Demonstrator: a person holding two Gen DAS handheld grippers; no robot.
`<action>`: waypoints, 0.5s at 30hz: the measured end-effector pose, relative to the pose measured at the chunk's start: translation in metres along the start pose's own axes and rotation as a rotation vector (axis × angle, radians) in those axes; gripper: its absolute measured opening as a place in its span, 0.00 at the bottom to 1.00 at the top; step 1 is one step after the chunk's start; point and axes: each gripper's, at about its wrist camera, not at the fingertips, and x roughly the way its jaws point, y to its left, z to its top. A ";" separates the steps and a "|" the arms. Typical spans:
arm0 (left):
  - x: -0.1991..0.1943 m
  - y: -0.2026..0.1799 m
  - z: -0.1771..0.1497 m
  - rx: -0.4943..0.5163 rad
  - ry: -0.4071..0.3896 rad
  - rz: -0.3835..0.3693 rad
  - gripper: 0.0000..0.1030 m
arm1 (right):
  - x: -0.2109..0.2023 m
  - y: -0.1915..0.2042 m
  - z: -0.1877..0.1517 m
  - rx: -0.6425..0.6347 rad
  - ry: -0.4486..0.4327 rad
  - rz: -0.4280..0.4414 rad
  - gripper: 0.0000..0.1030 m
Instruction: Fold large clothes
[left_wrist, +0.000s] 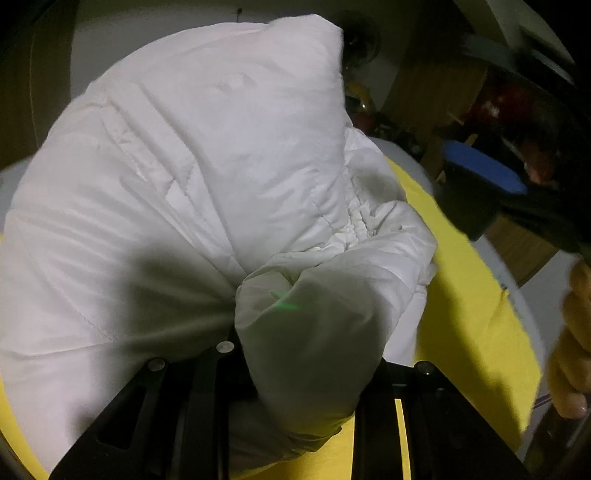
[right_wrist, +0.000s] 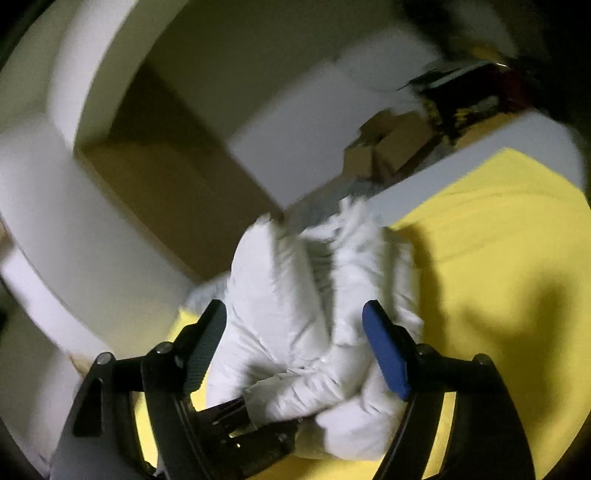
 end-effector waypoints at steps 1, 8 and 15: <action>-0.002 0.005 0.000 -0.016 -0.002 -0.022 0.25 | 0.013 0.006 0.005 -0.022 0.036 -0.008 0.75; -0.016 0.010 -0.005 0.021 -0.024 -0.036 0.26 | 0.099 0.001 -0.008 0.009 0.236 -0.011 0.67; -0.068 -0.008 -0.015 0.105 -0.083 -0.077 0.56 | 0.094 -0.018 -0.013 0.097 0.214 0.064 0.17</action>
